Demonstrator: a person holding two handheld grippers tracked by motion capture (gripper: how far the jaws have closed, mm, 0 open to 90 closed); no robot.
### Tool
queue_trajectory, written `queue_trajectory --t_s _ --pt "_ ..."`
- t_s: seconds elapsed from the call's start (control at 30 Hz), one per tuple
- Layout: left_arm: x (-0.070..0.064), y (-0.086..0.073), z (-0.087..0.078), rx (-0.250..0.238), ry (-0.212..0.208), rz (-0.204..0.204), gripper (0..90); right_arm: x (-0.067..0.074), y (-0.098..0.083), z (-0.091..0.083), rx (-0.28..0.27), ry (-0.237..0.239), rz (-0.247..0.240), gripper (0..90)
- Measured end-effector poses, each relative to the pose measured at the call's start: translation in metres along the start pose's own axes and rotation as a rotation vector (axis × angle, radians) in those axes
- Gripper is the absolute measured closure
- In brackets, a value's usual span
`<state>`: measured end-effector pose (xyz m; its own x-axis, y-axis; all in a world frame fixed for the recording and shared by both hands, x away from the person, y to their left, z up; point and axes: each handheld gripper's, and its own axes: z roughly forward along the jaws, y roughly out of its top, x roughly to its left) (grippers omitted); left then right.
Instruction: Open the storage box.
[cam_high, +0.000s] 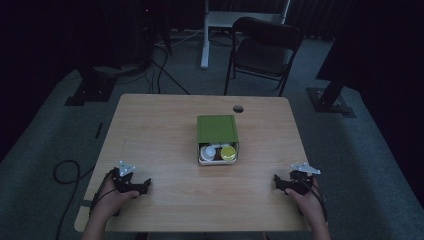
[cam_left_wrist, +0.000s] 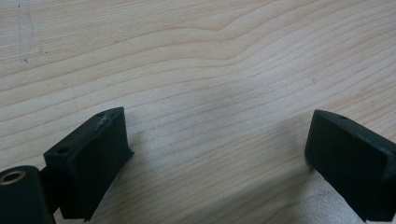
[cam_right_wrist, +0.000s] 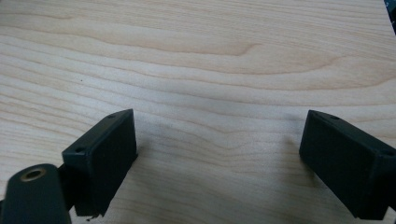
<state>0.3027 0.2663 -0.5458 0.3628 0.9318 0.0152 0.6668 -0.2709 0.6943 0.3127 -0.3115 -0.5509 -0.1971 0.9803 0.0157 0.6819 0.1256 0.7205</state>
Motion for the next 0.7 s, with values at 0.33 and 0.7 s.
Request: queue_trajectory --t_s 0.33,0.7 --pt "0.0 0.0 0.0 0.0 0.0 0.0 6.5 0.0003 0.0001 -0.0001 0.0 -0.001 -0.005 10.6" --pt "-0.0001 0.0002 0.0003 0.001 -0.002 0.002 5.8 0.0071 -0.0001 -0.0001 -0.002 0.001 -0.009 10.6"
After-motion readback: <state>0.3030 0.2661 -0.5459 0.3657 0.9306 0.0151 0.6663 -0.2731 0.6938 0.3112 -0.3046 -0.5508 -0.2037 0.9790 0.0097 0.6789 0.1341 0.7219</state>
